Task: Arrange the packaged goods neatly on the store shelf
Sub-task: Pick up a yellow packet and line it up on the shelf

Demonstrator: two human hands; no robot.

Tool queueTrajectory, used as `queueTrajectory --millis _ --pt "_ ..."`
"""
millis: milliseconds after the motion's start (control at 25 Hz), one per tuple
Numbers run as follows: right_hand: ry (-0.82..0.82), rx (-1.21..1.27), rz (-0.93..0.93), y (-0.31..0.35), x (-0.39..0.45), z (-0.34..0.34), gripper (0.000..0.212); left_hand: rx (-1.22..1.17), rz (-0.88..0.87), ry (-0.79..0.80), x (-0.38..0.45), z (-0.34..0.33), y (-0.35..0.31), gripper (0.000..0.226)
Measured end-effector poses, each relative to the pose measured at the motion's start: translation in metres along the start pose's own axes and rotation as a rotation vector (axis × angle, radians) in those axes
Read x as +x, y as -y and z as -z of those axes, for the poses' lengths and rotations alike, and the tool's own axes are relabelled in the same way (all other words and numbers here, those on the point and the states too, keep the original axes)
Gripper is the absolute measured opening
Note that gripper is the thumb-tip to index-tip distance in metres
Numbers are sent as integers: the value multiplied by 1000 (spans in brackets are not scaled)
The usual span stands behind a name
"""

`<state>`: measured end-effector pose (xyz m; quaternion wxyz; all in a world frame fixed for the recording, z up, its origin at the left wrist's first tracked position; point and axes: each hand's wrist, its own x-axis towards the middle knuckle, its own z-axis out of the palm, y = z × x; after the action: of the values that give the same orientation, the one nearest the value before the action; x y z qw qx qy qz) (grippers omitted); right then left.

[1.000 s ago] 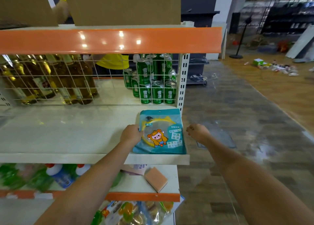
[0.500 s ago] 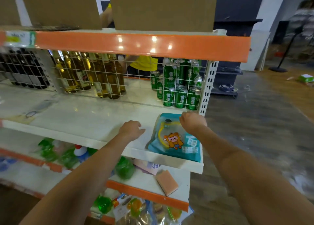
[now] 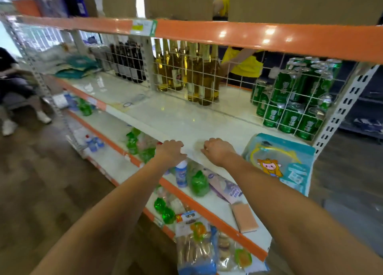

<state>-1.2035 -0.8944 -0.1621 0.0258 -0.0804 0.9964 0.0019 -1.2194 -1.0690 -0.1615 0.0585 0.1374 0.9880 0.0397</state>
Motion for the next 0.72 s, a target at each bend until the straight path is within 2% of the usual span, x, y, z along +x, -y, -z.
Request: queueTrajectory --millis 200,320,520,720 --pt "-89 28 139 85 56 25 44 21 102 -71 -12 28 87 48" --pt "-85 34 213 142 91 31 41 15 174 -99 -22 38 136 50" --pt "-27 -37 356 240 139 33 40 60 277 -44 -38 44 240 51" --pt "-28 -19 415 297 176 25 40 80 376 -1 -38 44 316 52"
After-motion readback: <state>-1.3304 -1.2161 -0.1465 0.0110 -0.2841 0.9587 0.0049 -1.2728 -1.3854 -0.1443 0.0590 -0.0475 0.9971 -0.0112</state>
